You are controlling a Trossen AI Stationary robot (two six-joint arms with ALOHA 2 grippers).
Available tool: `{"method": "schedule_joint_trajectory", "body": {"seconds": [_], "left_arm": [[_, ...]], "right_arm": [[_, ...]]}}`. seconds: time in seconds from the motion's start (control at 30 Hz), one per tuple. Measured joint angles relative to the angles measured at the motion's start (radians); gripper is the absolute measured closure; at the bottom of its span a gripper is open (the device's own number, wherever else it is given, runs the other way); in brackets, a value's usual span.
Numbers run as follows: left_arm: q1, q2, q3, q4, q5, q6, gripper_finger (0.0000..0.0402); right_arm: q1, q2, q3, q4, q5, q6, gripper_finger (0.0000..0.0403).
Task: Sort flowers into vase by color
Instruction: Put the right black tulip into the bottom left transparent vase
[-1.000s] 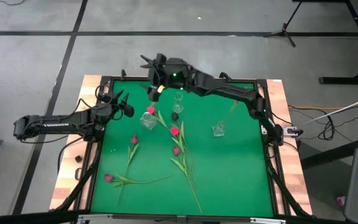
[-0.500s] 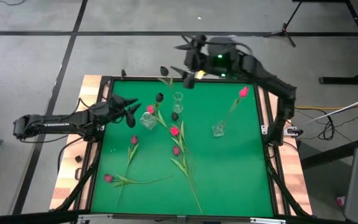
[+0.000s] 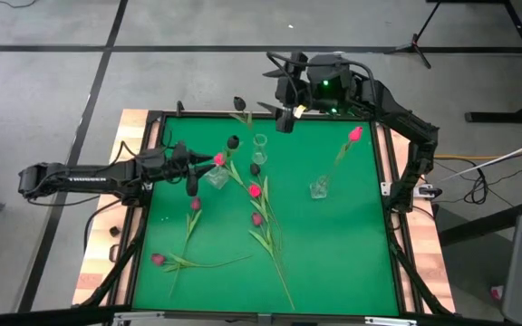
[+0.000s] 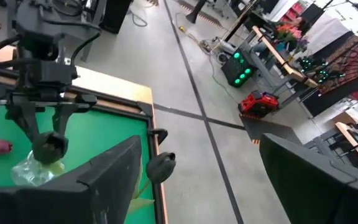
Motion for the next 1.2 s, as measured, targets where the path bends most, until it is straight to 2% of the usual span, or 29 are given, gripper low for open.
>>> {"method": "schedule_joint_trajectory", "body": {"seconds": [0.07,0.23,0.37,0.57,0.77,0.9,1.2], "left_arm": [[0.000,0.025,0.000,0.015,-0.017,0.001,0.0260],[0.000,0.061,0.000,0.065,-0.164,-0.007,0.0260],[0.000,0.056,0.000,0.085,-0.241,-0.147,0.0260],[0.000,0.050,0.000,0.201,-0.202,-0.189,0.0260],[0.000,0.050,0.000,0.276,-0.176,-0.191,0.0260],[0.000,0.050,0.000,0.303,-0.201,-0.214,0.0260],[0.000,0.050,0.000,0.369,-0.212,-0.242,0.0260]], "right_arm": [[0.000,0.000,0.000,-0.008,0.001,-0.007,0.0078],[-0.002,-0.022,0.000,-0.078,0.001,-0.008,0.0078],[-0.002,-0.059,0.000,-0.169,-0.038,-0.006,0.0078],[0.000,-0.157,0.000,-0.297,-0.212,-0.003,0.0078],[0.000,-0.246,0.000,-0.509,-0.238,0.037,0.0078],[0.000,-0.297,-0.001,-0.633,-0.273,0.057,0.0078],[0.000,-0.538,-0.174,-0.621,-0.384,0.112,0.0078]]}}
